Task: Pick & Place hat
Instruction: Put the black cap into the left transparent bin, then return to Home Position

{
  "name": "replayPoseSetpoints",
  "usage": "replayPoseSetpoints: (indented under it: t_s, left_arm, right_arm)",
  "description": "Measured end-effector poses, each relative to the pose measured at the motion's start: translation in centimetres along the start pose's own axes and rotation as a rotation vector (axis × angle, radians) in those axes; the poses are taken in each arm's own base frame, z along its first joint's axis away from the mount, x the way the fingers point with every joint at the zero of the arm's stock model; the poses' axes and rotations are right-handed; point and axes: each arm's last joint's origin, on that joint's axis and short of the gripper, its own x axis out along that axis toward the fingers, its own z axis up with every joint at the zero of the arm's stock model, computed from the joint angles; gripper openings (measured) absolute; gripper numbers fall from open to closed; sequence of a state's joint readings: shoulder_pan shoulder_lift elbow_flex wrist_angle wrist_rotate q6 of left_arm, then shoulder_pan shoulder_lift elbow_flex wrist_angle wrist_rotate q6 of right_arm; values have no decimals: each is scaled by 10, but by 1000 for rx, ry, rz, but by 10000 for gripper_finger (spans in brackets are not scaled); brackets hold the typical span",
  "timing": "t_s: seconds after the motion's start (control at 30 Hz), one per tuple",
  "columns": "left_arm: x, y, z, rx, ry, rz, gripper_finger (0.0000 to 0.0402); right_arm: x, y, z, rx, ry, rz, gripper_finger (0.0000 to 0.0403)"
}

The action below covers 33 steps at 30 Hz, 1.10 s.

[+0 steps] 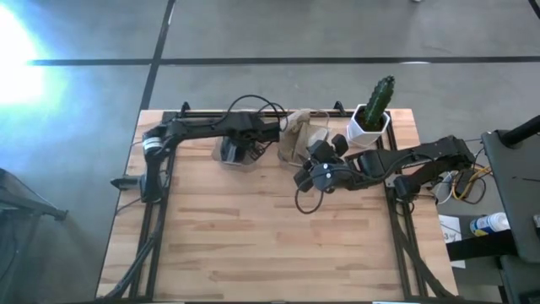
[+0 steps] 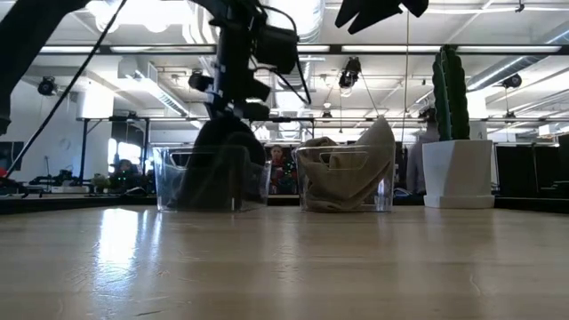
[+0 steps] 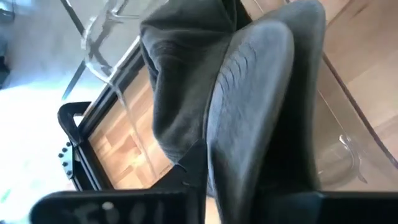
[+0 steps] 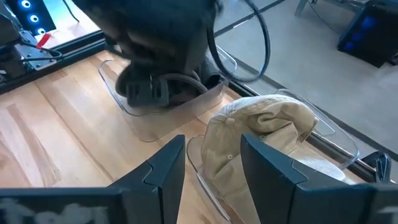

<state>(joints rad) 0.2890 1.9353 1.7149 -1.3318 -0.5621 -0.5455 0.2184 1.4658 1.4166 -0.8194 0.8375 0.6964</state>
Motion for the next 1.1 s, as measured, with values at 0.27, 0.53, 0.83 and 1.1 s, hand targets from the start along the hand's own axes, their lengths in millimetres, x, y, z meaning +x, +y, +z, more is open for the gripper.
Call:
replayPoseSetpoints:
  t_s: [0.27, 0.53, 0.83, 1.1]
  left_arm:
    - [-22, 9, -6, -30, -27, -72, 84]
    - [-20, 2, -10, 33, -66, -13, 90]
    - [-46, -6, -16, 94, -136, -17, 151]
    - [-113, 6, -29, 115, -225, -88, 174]
  right_arm:
    - [0, 0, 0, -7, -1, 0, 144]
    - [-1, 0, 0, -4, -3, 3, 146]
    - [-5, -4, 4, 12, -14, 13, 142]
    - [-8, -3, 5, -62, 28, 113, 142]
